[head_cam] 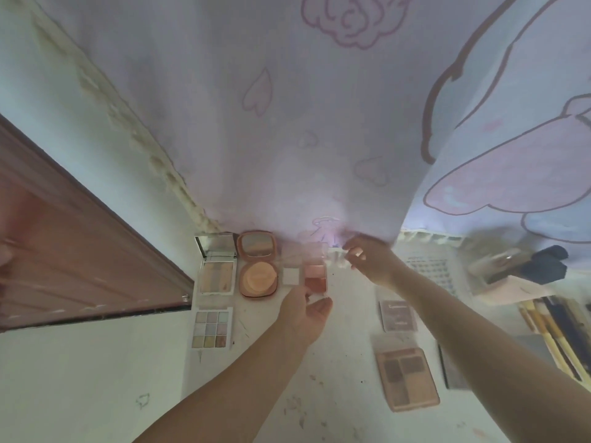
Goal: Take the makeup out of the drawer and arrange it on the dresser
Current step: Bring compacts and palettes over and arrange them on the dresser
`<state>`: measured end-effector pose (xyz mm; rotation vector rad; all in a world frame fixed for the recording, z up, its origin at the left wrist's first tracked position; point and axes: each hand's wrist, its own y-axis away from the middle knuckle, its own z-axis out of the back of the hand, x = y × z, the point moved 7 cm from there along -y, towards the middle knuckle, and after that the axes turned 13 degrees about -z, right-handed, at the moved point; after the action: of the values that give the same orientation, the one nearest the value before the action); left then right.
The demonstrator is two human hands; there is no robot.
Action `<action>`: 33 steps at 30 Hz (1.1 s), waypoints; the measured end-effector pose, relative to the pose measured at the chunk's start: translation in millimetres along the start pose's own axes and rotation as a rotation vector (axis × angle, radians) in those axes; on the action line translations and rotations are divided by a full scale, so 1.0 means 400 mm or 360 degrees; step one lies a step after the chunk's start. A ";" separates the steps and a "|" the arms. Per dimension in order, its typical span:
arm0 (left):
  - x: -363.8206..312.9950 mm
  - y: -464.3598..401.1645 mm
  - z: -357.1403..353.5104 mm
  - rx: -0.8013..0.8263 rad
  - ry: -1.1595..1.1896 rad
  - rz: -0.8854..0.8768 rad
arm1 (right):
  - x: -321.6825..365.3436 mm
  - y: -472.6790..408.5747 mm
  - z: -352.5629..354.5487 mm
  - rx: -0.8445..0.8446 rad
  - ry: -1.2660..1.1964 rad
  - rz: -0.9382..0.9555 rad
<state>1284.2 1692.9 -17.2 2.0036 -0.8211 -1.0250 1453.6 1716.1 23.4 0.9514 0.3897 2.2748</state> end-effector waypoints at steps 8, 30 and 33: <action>0.142 0.024 -0.116 0.0280 -0.0472 0.0007 | -0.166 0.031 0.072 -0.0294 0.1099 -0.0174; 0.015 0.158 -0.120 0.0923 -0.1085 -0.0084 | 0.014 0.271 0.050 0.0126 -0.0070 0.0215; 0.022 0.175 -0.093 0.1013 -0.1077 0.0071 | 0.027 0.304 0.054 0.0266 -0.0127 0.0285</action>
<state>1305.6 1660.5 52.3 2.1204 -1.7166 -1.5938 1409.7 1632.2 103.2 1.2001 0.4830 2.3836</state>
